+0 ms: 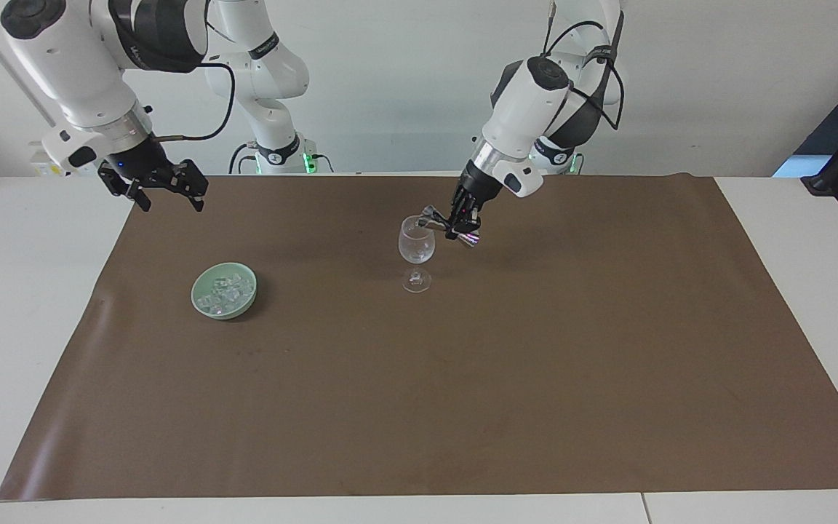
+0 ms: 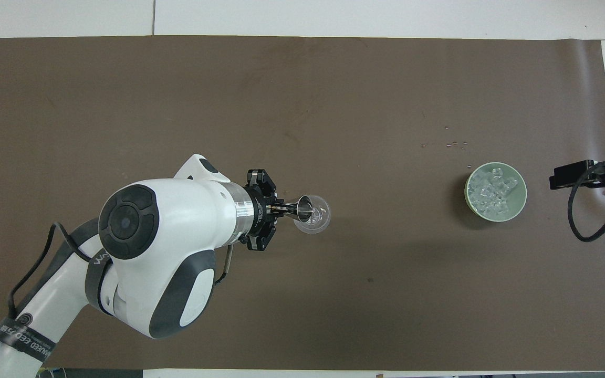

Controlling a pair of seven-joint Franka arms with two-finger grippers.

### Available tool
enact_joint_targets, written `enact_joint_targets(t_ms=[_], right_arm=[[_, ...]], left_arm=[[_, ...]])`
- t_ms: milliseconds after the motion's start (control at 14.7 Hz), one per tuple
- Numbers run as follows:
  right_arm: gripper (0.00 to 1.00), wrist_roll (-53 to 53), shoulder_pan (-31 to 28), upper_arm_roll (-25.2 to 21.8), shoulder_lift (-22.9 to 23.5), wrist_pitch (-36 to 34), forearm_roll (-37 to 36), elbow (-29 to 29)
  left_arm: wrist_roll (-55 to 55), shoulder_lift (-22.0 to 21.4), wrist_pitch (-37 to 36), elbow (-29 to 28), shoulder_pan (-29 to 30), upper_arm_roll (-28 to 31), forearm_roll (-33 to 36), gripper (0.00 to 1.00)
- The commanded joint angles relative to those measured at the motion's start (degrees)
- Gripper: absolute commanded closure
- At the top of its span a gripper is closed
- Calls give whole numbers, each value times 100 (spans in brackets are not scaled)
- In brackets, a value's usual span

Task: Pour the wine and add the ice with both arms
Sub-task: 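Tilt the jigger into the cup while the right gripper reaches the ice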

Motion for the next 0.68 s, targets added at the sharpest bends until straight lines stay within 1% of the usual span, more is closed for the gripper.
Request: enact_joint_targets(t_ms=[0,204,341,409,613], right_arm=[[0,-138,-1,6,-349,510,76,-670],[0,-129,174,6,-358,739,94,-1013],[0,-147,166,-3,-332,845,94,-1110],[0,-138,192,5,-288,1011,94,-1180],[0,-147,192,6,80,1661,111,-1339]], left_arm=[[-190,61,-350,216,-173,30,641,100],[-295,52,-500,277,-322,29,1064,100],[-497,52,-562,348,-349,12,1354,100],[-594,61,-597,383,-410,12,1486,100],[-883,78,-764,567,-463,12,1891,100]])
